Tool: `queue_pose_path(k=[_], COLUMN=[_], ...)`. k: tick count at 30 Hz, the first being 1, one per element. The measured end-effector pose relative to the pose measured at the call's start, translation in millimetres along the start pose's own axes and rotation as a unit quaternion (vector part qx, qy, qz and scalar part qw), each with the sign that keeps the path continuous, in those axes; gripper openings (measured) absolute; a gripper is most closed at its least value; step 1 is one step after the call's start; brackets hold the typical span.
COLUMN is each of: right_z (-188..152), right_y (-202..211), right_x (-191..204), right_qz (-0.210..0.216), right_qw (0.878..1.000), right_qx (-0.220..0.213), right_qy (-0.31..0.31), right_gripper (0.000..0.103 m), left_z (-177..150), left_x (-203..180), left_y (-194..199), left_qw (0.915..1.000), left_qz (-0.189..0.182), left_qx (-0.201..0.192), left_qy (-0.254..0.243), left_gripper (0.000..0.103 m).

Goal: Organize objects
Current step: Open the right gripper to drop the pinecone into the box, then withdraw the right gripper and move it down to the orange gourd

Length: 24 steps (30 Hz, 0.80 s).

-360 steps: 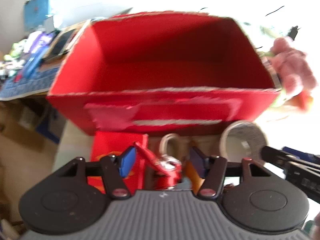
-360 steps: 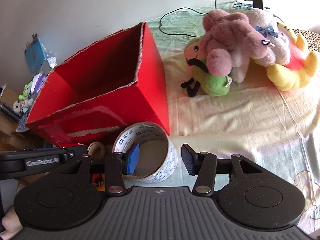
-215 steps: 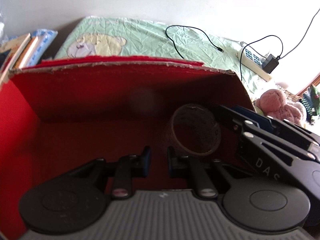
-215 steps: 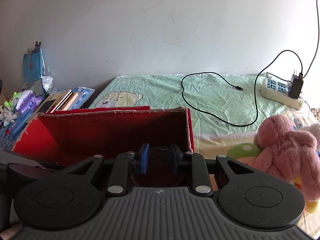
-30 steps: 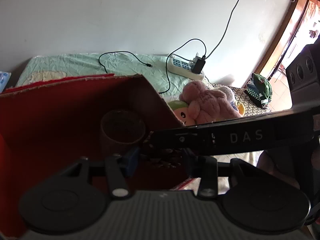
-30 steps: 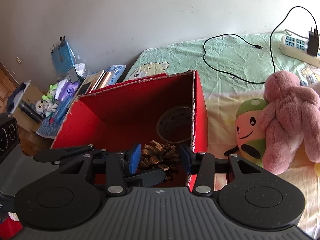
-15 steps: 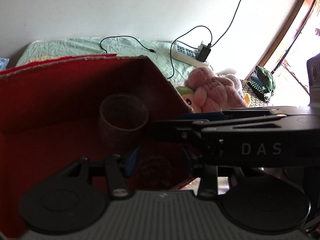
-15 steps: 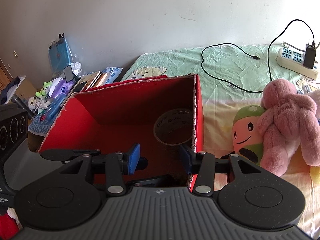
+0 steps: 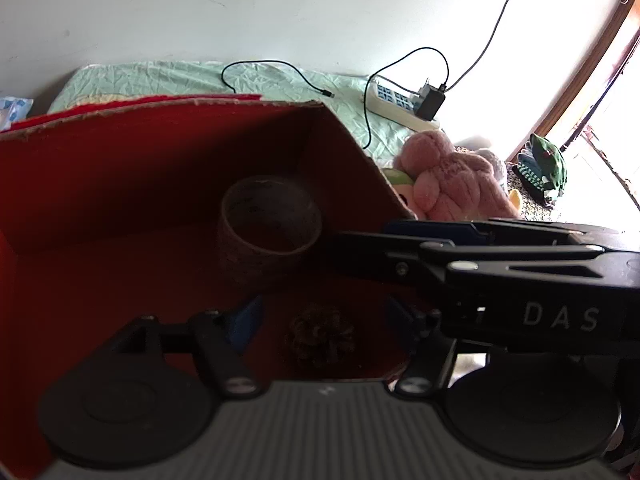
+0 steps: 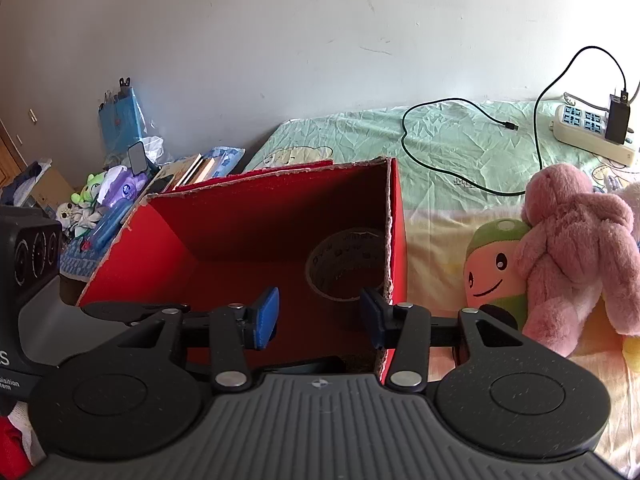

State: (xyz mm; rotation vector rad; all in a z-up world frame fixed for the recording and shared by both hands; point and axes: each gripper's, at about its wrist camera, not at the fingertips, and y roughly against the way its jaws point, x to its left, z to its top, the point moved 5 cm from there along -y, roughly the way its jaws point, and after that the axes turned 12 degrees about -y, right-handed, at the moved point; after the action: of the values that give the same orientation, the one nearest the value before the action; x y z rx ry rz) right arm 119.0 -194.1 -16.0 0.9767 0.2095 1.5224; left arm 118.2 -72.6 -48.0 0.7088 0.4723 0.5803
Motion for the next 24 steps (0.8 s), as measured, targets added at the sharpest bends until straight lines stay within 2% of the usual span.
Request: queue_pose_path(k=[13, 24], right_z=[-1.8, -3.4], right_y=[1.9, 7.2], right_x=[-0.1, -1.2], right_qz=[0.003, 0.012], right_qw=[1.000, 1.000], right_qx=[-0.007, 0.000], right_qy=[0.003, -0.019], right_gripper=[0.047, 0.047], left_z=[1.6, 2.2], left_x=[-0.5, -3.0], left_y=[1.6, 13.3], left_qw=[0.9984, 0.9910], left_qz=[0.052, 0.130], left_qx=[0.021, 0.028], left_qy=[0.001, -0.012], left_gripper=[0.081, 0.089])
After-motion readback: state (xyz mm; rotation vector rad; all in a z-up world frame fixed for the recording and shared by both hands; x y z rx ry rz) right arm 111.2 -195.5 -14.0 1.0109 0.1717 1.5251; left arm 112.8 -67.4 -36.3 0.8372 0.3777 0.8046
